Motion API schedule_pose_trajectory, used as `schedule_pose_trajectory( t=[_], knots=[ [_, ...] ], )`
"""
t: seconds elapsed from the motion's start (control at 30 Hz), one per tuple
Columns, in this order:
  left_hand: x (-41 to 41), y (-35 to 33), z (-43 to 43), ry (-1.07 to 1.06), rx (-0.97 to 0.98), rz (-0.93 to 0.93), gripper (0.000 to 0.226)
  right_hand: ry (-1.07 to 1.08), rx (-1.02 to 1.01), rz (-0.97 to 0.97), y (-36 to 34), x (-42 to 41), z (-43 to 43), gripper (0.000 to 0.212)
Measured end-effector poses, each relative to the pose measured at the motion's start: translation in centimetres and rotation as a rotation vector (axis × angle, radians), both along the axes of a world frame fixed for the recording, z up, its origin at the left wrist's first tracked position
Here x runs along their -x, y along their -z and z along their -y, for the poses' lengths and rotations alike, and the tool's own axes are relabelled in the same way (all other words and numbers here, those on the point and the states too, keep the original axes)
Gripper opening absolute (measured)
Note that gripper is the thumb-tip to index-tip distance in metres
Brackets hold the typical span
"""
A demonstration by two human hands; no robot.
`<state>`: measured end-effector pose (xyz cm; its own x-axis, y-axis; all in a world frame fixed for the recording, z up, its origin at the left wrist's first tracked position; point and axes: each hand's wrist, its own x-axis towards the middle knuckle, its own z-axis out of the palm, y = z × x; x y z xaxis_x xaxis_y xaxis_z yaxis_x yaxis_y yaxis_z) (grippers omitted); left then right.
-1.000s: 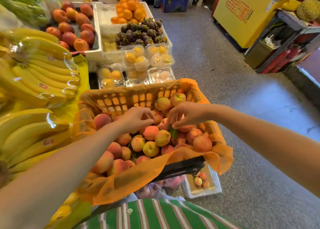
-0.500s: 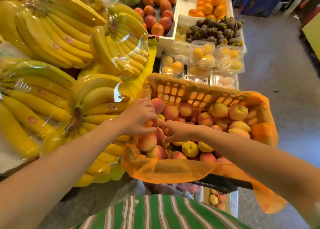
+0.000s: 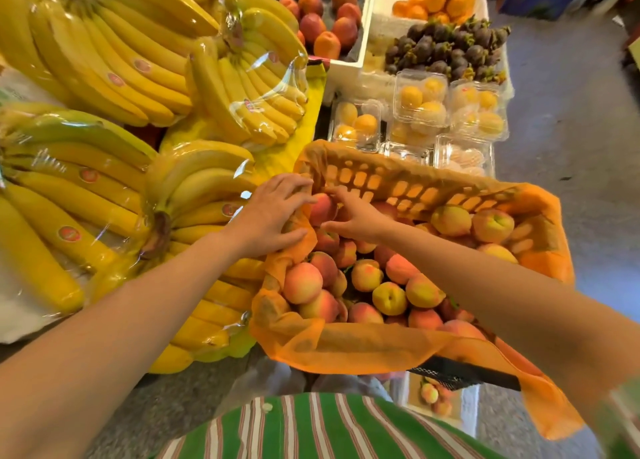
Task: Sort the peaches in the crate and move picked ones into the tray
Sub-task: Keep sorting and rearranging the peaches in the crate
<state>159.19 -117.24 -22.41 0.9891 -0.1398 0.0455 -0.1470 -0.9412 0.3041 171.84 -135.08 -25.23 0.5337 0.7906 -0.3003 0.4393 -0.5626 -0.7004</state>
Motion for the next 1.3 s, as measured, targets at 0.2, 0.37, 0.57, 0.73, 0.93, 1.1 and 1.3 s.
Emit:
schedule_pose_trajectory(
  t=[0.2,0.37,0.57,0.73,0.93,1.1,1.3],
  knots=[
    [-0.1,0.2,-0.3,0.012,0.02,-0.008,0.058,0.053,0.013,0.123,1.3,-0.3,-1.4,0.067],
    [-0.8,-0.7,-0.5,0.135,-0.046,0.068,0.039,0.078,-0.039,-0.004,0.1,-1.1,0.7,0.065],
    [-2.3,-3.0,3.2,0.546,-0.293,-0.388,0.054,0.105,0.043,-0.229,-2.0,-1.6,5.3,0.053],
    [-3.3,-2.5,5.0,0.594,-0.466,-0.682,0.063,0.056,0.161,-0.26,-2.4,-0.7,7.8,0.062],
    [-3.4,-1.7,5.7,0.624,-0.582,-0.712,0.064,0.064,0.168,-0.33,-3.0,0.5,9.9,0.057],
    [-4.0,-2.9,5.8,0.444,-0.222,-0.752,0.069,0.125,0.121,-0.424,-4.2,0.5,11.5,0.044],
    [-5.3,-4.8,5.9,0.054,0.741,-0.909,0.05,0.276,-0.013,-0.598,-6.2,0.2,13.7,0.046]
  ],
)
